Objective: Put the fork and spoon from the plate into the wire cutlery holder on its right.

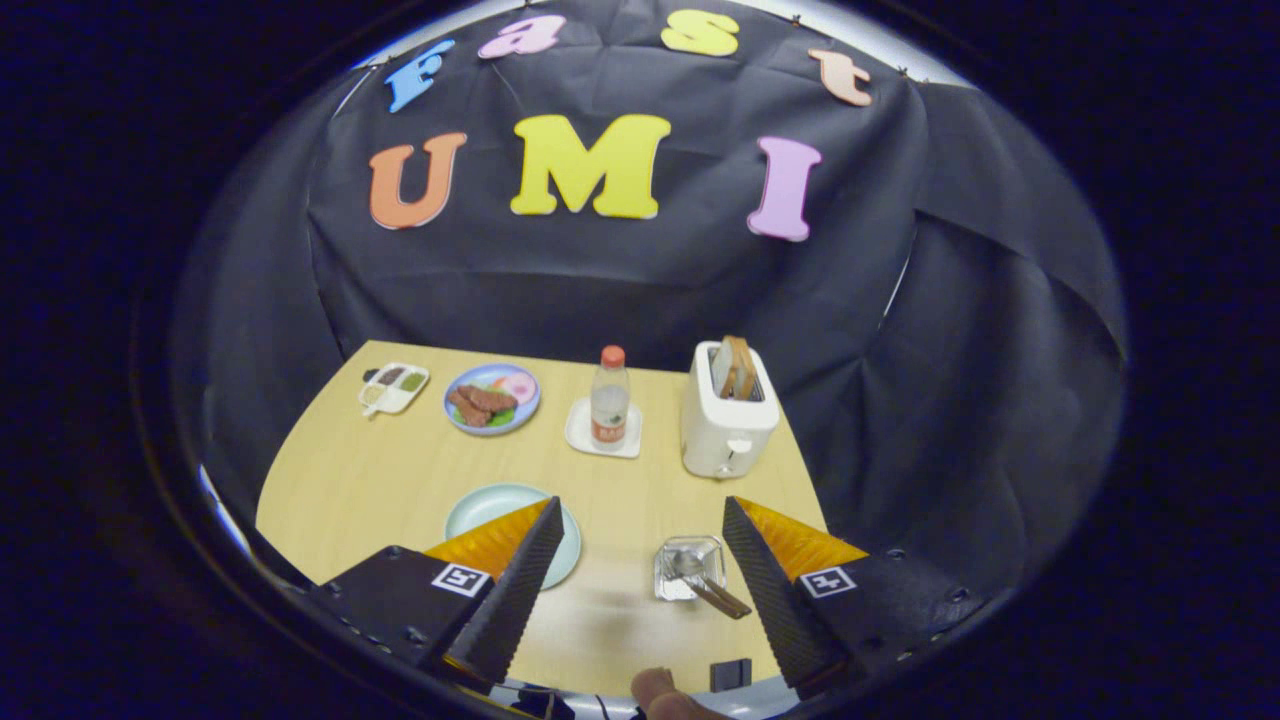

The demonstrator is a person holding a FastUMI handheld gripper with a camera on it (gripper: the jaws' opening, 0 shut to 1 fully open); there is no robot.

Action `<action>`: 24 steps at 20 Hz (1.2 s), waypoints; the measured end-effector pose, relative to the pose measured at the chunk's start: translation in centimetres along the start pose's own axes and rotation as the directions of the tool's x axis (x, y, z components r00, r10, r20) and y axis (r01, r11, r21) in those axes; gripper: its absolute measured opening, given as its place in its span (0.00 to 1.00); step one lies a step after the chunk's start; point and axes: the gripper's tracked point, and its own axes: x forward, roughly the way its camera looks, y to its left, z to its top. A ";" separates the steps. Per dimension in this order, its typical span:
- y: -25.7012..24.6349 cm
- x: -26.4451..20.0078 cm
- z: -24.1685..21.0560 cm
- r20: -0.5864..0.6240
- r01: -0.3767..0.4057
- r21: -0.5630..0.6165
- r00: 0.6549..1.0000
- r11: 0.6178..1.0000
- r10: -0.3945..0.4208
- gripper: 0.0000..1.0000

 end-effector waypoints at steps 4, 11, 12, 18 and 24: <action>2.1 -4.8 4.4 0.246 -0.033 0.080 0.969 0.996 0.012 0.96; 1.2 -10.8 6.7 0.461 -0.057 0.106 0.887 0.993 0.002 0.96; 1.2 -11.2 6.6 0.472 -0.067 0.117 0.882 0.991 0.004 0.96; 0.9 -12.8 5.5 0.518 -0.059 0.114 0.855 0.992 -0.009 0.96; 1.0 -13.1 5.6 0.526 -0.061 0.113 0.851 0.992 -0.007 0.96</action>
